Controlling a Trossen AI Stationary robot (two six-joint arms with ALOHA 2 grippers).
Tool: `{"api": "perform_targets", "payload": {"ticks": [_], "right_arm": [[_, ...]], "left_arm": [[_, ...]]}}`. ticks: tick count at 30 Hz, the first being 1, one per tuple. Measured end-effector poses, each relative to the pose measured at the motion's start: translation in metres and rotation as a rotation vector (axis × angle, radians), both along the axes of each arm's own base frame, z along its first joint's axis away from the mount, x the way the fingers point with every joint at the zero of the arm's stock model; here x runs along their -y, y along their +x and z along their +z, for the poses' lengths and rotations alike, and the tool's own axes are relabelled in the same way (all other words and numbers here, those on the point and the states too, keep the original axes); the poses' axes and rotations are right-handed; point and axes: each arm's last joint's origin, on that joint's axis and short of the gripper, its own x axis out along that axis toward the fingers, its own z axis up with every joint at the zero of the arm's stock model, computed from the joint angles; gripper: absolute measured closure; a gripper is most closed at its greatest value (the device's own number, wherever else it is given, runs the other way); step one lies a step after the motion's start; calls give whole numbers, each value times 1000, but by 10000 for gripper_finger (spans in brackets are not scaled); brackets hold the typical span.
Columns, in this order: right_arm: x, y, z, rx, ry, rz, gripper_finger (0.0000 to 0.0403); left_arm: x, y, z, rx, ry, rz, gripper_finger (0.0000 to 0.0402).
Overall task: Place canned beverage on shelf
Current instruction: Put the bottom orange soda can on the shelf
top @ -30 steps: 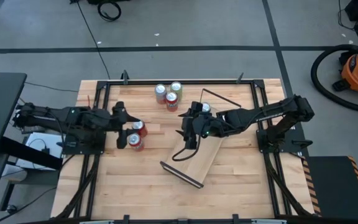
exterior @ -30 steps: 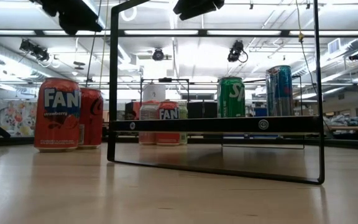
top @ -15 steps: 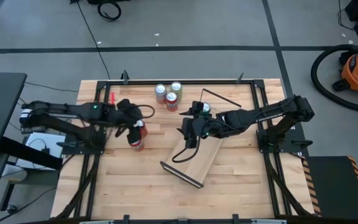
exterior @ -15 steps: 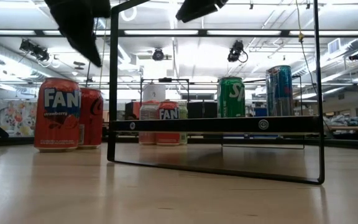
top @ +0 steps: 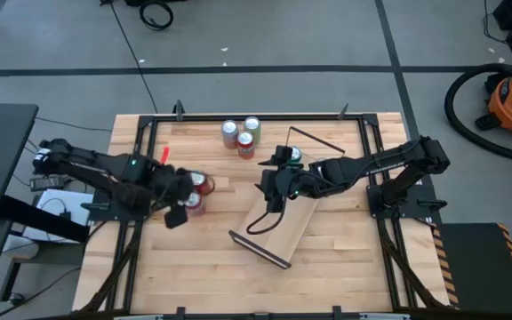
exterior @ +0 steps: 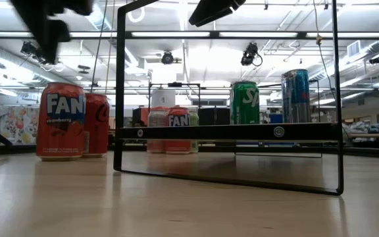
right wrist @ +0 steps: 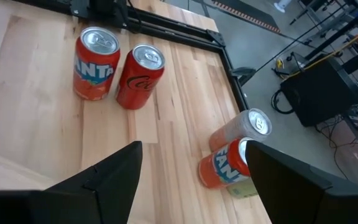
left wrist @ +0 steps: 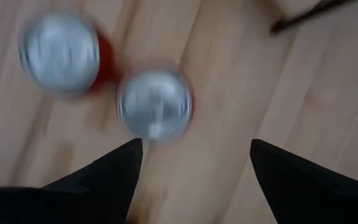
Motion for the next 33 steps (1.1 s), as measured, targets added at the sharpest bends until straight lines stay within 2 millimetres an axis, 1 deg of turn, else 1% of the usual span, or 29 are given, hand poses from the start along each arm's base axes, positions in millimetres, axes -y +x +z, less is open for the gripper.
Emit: {"api": "perform_targets", "payload": {"ticks": [3,7,14,18,21,24,29,33], "right_arm": [[0,0,0,3,1,1,106],[0,1,1,18,4,0,106],[-1,1,3,32,10,8,106],[-1,1,3,32,9,9,106],[-1,1,3,31,9,9,106],[-1,1,3,31,10,9,106],[-1,1,3,32,12,8,106],[-1,1,3,33,16,9,106]], "left_arm": [[12,-7,-4,-47,-15,43,91],[21,-13,-18,-85,7,63,90],[17,-17,-48,-158,55,122,90],[15,-14,-59,-132,42,145,90],[14,-8,-64,-86,24,147,90],[12,-7,-66,-76,24,135,90],[7,-3,-66,-59,25,130,88],[8,0,-66,-28,22,98,88]]}}
